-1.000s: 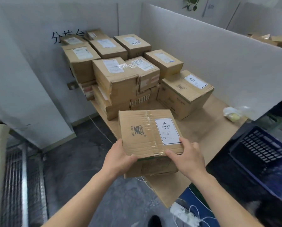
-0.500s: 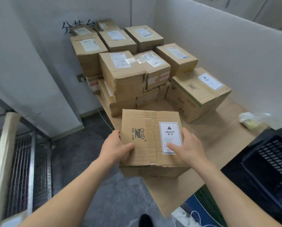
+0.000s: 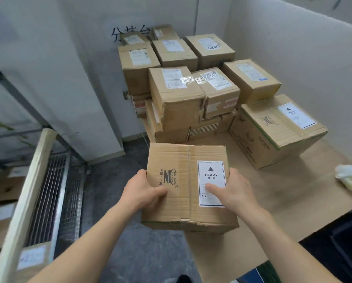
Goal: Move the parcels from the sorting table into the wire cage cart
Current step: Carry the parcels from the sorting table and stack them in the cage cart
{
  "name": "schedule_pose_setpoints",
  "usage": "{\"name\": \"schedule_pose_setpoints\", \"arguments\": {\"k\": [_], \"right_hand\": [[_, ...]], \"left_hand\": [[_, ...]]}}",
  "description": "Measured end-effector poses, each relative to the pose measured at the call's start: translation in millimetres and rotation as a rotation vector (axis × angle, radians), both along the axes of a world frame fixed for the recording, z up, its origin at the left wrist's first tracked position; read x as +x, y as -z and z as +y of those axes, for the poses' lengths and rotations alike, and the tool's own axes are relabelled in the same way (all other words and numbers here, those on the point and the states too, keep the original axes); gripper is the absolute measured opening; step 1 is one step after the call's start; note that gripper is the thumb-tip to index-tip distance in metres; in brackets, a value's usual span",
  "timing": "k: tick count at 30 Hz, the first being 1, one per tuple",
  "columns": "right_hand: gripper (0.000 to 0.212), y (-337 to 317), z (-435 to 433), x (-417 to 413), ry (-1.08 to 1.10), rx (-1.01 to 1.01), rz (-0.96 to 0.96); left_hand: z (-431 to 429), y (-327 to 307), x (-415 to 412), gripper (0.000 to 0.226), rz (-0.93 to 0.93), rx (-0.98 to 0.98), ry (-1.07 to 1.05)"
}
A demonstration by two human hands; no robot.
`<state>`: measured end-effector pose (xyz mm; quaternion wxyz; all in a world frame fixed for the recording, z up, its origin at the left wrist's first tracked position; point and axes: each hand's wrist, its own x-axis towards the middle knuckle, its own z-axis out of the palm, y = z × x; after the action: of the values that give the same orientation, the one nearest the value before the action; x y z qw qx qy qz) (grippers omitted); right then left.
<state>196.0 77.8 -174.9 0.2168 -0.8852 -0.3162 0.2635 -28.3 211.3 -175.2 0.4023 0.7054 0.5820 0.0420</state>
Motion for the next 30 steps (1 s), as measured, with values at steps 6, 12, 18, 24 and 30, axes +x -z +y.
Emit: {"name": "schedule_pose_setpoints", "arguments": {"k": [6,12,18,24,30], "right_hand": [[0.065,-5,43,-48,-0.131,0.017,-0.016],[0.052,-6,94,-118,-0.213,-0.008,-0.034],[0.054,-11,170,-219,-0.344,0.019,-0.027],[0.053,-24,240,-317,-0.490,0.078,-0.015],[0.055,-32,295,-400,-0.652,0.102,0.022]], "left_hand": [[19,0,-59,0.058,-0.003,0.005,-0.105],[50,-5,-138,0.060,-0.018,-0.006,-0.159],[92,-9,-248,0.057,-0.061,0.022,-0.282],[119,-27,-349,0.043,-0.124,0.098,-0.389],[128,-28,-432,0.067,-0.178,0.145,-0.553]]}}
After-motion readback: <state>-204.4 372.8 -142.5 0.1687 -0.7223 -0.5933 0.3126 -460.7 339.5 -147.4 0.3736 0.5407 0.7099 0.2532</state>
